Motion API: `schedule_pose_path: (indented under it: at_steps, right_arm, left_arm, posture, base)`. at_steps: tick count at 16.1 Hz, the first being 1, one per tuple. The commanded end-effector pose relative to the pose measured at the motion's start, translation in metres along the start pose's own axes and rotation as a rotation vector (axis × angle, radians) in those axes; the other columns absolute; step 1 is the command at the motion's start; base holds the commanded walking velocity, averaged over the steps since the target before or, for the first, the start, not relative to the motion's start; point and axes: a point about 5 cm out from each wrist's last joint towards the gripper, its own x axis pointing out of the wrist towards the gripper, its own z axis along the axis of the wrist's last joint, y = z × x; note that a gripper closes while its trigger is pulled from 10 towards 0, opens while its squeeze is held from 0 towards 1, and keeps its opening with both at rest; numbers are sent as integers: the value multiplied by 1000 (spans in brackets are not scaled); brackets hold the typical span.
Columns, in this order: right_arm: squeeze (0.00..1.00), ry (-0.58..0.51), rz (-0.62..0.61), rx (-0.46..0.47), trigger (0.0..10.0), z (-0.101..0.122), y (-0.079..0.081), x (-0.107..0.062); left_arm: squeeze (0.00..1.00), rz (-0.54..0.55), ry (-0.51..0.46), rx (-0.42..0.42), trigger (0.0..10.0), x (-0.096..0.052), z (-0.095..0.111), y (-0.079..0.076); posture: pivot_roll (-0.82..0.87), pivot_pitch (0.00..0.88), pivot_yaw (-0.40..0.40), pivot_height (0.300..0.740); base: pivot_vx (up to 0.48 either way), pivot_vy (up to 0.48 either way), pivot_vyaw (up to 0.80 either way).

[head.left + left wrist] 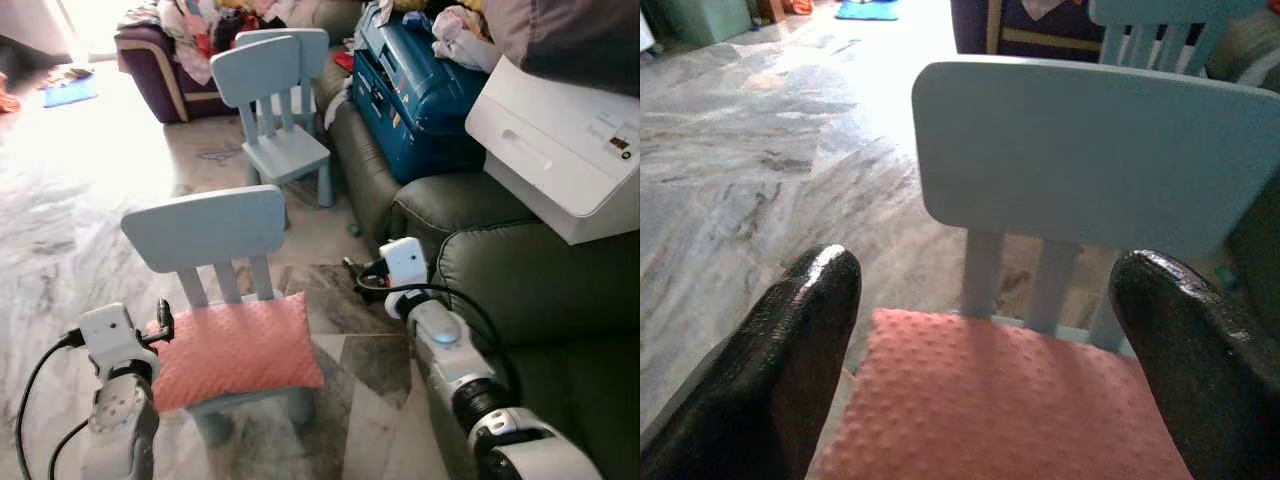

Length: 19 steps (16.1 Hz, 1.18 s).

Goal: Move the pillow to the sofa

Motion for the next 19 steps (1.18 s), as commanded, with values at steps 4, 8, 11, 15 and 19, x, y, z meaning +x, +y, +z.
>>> schedule_pose_path:
  at_steps: [4,8,11,15,19]
  right_arm:
    - [0,2,1,11,10000,-1,2,0]
    - [0,4,0,12,10000,-1,1,0]
    - [0,3,0,13,10000,-1,2,0]
    - [0,3,0,15,10000,-1,2,0]
    - [0,0,13,47,10000,-1,2,-1]
  left_arm:
    - [0,17,14,6,10000,-2,-1,4]
    - [0,15,27,4,10000,-2,-3,2]
    - [0,16,27,12,10000,-2,-2,2]
    - [0,8,-9,32,10000,-4,1,0]
    - [0,114,-31,17,10000,-2,6,8]
  posture:
    - [-125,96,21,740]
    - [-124,103,21,740]
    - [-123,104,21,740]
    - [-123,104,21,740]
    - [-126,106,24,740]
  base:
    - [0,458,0]
    - [0,458,0]
    - [0,458,0]
    - [0,229,0]
    - [0,0,0]
